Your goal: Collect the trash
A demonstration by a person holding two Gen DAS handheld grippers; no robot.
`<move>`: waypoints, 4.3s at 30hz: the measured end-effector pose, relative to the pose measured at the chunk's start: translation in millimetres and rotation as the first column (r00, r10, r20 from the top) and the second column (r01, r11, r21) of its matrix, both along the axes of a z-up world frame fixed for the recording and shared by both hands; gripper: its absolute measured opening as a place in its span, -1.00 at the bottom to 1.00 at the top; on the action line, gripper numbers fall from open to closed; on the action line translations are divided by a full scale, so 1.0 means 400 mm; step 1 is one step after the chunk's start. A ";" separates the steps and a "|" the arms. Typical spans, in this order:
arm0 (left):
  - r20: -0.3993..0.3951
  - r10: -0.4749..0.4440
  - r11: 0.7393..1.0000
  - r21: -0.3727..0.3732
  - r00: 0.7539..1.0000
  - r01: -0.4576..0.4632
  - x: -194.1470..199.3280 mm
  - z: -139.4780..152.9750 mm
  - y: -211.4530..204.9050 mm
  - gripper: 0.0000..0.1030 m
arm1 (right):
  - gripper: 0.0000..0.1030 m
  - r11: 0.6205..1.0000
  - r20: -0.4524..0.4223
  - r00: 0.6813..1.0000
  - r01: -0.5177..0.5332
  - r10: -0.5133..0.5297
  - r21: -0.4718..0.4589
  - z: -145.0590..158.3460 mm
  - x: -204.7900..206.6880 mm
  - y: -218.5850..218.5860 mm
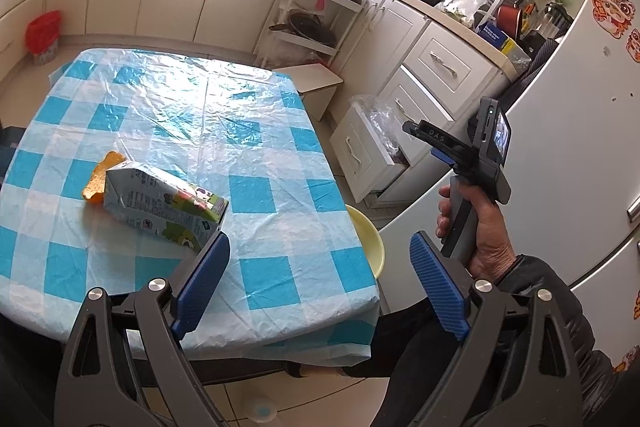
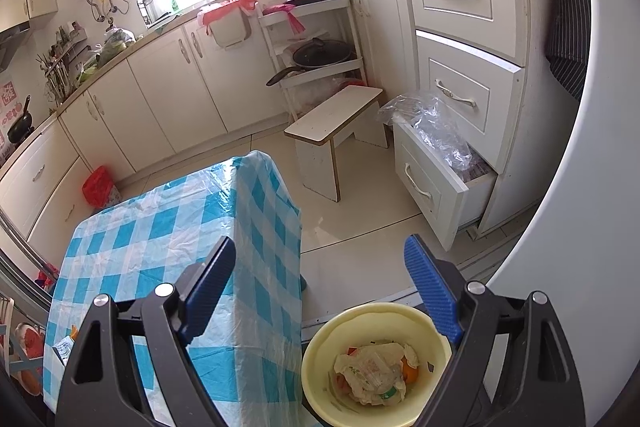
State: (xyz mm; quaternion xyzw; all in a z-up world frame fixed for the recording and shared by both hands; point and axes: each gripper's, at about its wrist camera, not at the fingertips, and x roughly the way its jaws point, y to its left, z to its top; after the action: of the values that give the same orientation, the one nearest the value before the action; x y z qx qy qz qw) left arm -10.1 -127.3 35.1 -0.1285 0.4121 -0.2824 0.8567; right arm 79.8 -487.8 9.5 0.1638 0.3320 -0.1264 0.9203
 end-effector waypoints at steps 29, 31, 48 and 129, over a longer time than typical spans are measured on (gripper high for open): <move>-0.030 0.021 1.000 0.001 0.999 -0.021 0.000 -0.026 0.027 0.70 | 0.61 0.999 -0.007 0.999 -0.033 0.033 0.004 -0.003 0.009 0.015; -0.032 0.023 1.000 0.002 0.999 -0.023 0.000 -0.028 0.030 0.70 | 0.61 0.999 -0.009 0.999 -0.036 0.036 0.005 -0.004 0.009 0.017; -0.098 0.280 0.960 0.037 0.955 -0.278 0.014 -0.141 0.339 0.70 | 0.70 0.972 0.043 0.972 -0.233 0.232 0.020 0.021 -0.002 0.114; -0.068 0.089 0.992 0.101 0.994 -0.082 0.319 -0.194 0.098 -0.72 | -0.34 0.899 -0.102 0.893 -0.431 0.437 0.081 -0.105 0.032 0.302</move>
State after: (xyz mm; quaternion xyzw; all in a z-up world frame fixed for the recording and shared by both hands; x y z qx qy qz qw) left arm 117.4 -88.1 -42.6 -0.1141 0.4502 -0.2202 0.8578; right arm 92.4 -366.9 -32.5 0.1036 0.4173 0.0821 0.8991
